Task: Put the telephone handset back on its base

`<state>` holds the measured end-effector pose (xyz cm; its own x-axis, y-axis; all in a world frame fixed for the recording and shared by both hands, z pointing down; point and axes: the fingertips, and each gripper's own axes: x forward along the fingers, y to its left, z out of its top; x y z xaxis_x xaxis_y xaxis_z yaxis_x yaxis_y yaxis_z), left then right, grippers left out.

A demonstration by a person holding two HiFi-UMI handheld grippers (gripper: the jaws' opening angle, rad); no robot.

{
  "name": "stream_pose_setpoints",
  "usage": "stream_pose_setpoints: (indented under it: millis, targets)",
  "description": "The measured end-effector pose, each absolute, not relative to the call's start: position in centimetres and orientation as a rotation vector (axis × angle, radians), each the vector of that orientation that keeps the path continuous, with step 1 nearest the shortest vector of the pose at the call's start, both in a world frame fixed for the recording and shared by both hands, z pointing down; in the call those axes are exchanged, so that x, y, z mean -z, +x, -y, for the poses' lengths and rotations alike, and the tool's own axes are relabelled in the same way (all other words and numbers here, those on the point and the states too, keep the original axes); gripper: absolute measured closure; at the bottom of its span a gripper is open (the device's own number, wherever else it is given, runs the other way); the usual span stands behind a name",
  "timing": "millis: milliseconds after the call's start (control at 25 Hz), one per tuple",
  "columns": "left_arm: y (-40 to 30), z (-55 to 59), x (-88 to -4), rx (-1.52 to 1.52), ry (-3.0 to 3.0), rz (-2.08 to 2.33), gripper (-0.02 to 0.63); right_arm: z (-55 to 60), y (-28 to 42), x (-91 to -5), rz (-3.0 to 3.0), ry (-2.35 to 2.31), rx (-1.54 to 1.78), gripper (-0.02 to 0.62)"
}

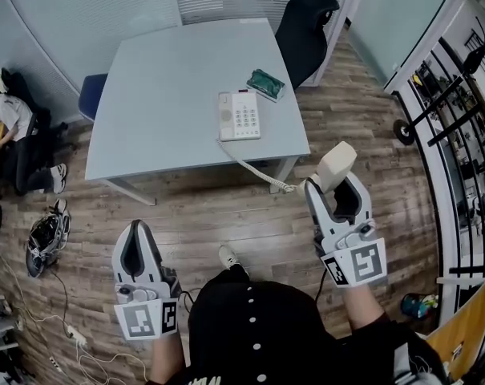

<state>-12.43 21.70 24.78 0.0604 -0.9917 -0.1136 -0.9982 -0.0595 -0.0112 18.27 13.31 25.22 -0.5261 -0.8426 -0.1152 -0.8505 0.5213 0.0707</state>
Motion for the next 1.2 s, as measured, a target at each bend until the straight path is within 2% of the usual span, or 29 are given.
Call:
stream_pose_setpoints:
  millis: [680,1200]
  targets:
    - [-19.1,-15.6,-25.1,-0.171,-2.245,-2.053,0.591,-7.1,12.7,-24.4,-2.628,-1.544,-0.171,0.362]
    - [-20.1,-14.2,-27.3,-0.132,-2.265,-2.095,0.591,-5.3,11.5,-26.4,-2.665,-1.538,-0.132,0.362]
